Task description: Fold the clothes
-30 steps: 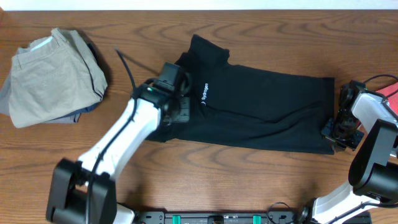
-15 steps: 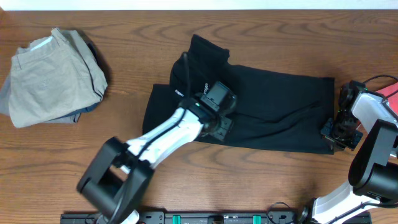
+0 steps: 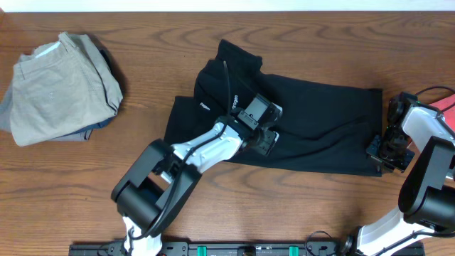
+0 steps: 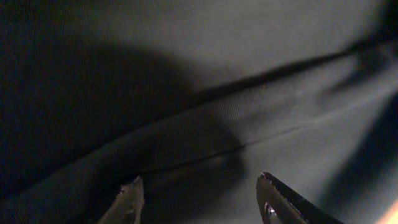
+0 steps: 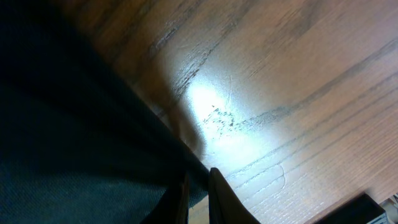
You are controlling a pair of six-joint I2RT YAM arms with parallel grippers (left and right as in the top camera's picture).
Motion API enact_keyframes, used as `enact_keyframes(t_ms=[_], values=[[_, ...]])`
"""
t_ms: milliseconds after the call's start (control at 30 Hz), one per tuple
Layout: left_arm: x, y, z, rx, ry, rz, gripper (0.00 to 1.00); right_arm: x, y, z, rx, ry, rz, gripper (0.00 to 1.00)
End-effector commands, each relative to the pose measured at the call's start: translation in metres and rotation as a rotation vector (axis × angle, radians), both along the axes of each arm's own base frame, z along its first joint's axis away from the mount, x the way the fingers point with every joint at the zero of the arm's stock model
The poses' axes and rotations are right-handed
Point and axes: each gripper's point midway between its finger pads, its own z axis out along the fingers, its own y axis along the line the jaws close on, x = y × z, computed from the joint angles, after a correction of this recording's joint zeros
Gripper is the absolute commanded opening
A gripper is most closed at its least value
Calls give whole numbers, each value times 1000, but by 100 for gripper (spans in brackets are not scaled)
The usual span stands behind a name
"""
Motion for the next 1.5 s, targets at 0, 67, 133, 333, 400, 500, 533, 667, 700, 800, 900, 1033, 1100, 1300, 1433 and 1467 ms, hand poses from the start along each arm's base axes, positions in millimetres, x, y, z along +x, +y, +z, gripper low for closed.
enact_keyframes(t_ms=[0,67,133,333,400,500,533,667,700,800,900,1033,1100,1300,1433,1467], values=[[26,17,-18,24,-19,100,60,-3,-2,-2,-3,10,-18,11],[48,29,-16,6,-45,195,60,-3,-2,-2,-3,9,-18,11],[71,40,-7,-53,-62,297,60,-3,-2,-2,-3,10,-18,11],[118,63,19,-227,-57,448,61,-3,-2,-2,-3,10,-18,11],[122,69,22,-251,-37,449,61,-3,-2,-2,-3,9,-18,11],[107,70,18,-269,58,410,60,0,-2,-3,-1,-1,-19,11],[99,69,14,-260,90,390,60,4,1,-4,24,-20,-5,10],[67,75,-2,-156,165,286,61,42,38,-6,278,-189,108,13],[59,77,-6,-128,179,259,61,57,54,-1,380,-262,153,13],[44,84,-13,-78,231,241,60,99,106,30,703,-520,335,14],[39,94,-16,-29,244,256,60,119,136,56,834,-646,463,14],[30,97,-13,-4,266,250,60,127,160,59,821,-641,604,9],[19,99,-15,19,302,246,61,123,170,53,796,-600,664,7],[-15,114,-23,141,409,245,60,112,205,41,734,-490,837,6],[-8,126,-26,204,364,270,60,103,233,40,757,-462,947,6],[-7,126,-26,207,358,273,60,100,238,40,762,-450,967,6]])
